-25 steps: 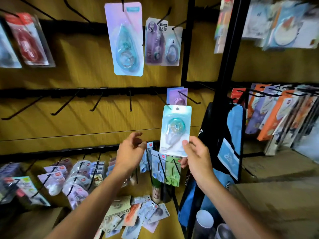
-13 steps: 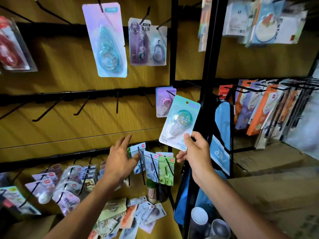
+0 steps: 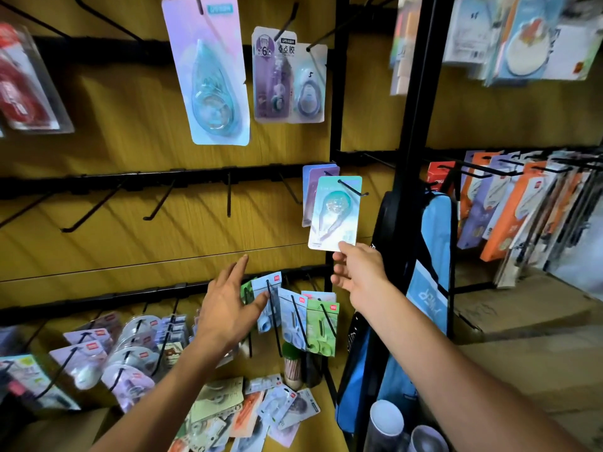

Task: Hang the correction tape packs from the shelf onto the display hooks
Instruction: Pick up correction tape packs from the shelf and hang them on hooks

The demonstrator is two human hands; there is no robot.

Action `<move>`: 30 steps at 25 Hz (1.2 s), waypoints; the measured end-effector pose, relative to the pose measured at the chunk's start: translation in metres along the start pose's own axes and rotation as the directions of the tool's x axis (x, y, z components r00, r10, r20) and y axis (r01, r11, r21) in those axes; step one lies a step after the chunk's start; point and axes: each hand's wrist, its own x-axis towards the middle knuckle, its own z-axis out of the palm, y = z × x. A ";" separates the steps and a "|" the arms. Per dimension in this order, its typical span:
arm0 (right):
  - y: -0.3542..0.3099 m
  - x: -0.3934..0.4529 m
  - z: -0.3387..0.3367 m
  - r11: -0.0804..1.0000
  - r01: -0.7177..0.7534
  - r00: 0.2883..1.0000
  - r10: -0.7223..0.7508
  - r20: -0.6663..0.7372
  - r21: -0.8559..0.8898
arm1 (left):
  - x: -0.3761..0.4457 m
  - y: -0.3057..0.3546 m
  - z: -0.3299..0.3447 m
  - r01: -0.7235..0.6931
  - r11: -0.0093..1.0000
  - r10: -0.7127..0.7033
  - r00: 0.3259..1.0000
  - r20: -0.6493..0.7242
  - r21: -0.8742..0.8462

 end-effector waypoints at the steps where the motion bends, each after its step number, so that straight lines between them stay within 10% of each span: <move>1: -0.002 0.010 0.005 0.999 -0.033 0.999 0.033 -0.005 -0.001 | 0.001 -0.003 0.000 0.000 1.000 0.000 1.000 0.000 0.021; 15: 0.014 0.117 0.049 0.978 -0.198 0.980 0.199 -0.011 0.064 | 0.033 -0.074 -0.009 0.061 0.993 -0.066 0.997 0.046 0.100; 18: 0.036 0.105 0.030 0.948 -0.038 0.998 0.022 -0.052 -0.315 | 0.023 -0.072 -0.011 0.094 0.994 -0.096 0.995 0.026 0.059; 21: 0.061 0.067 -0.004 0.420 0.241 0.963 -0.216 0.161 -0.875 | 0.009 -0.061 -0.019 0.130 0.989 -0.131 0.991 -0.012 -0.064; 24: 0.087 0.017 -0.033 -0.067 0.390 0.891 -0.224 0.395 -0.918 | -0.007 -0.051 -0.028 0.167 0.962 -0.181 0.982 -0.048 -0.216; 30: 0.160 -0.067 -0.057 -0.315 0.590 0.753 -0.117 0.647 -0.744 | -0.051 -0.054 -0.035 0.245 0.876 -0.285 0.958 -0.037 -0.416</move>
